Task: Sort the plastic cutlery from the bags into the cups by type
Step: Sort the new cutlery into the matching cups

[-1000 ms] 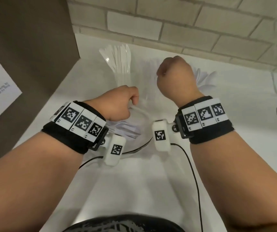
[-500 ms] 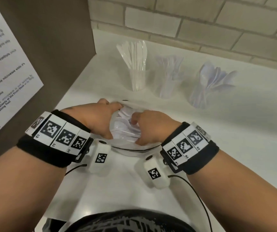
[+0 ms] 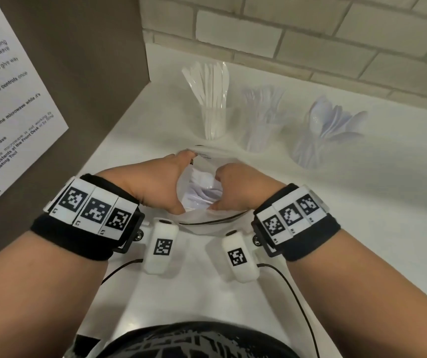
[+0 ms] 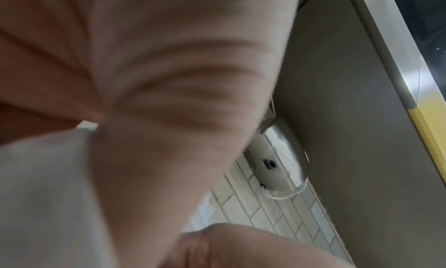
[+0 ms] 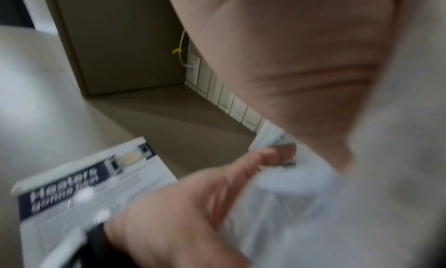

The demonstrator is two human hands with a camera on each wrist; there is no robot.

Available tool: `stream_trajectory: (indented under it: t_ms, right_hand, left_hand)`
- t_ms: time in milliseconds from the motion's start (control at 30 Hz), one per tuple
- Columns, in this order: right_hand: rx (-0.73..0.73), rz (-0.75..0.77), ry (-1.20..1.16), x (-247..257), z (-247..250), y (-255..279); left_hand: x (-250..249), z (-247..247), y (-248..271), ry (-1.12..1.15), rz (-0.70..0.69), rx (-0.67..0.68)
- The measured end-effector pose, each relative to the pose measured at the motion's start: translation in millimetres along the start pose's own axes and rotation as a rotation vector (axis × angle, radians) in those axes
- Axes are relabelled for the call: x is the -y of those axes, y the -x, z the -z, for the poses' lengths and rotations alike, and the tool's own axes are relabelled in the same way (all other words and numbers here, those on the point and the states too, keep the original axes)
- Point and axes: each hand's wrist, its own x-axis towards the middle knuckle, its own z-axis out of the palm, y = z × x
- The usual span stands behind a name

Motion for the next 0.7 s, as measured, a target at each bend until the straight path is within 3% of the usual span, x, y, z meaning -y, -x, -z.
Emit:
stream_trajectory:
  t_ms: [100, 267, 400, 533, 700]
  right_hand:
    - [0.040, -0.009, -0.158, -3.3, 7.4, 3.5]
    - [0.028, -0.042, -0.049, 3.1, 0.3, -10.7]
    - [-0.034, -0.021, -0.158, 0.6, -3.1, -16.2]
    - [-0.061, -0.022, -0.241, -4.8, -5.6, -18.9]
    - [-0.045, 0.016, -0.330, -5.7, -8.4, -19.9]
  left_hand:
    - [1.9, -2.1, 1.3, -0.015, 0.023, -0.014]
    - [-0.8, -7.4, 1.1, 0.055, -0.011, -0.065]
    - [3.6, -9.0, 3.2, 0.084, 0.001, -0.092]
    - [5.0, -5.9, 3.8, 0.032, 0.075, -0.056]
    - [4.8, -6.1, 3.1, 0.062, 0.053, -0.040]
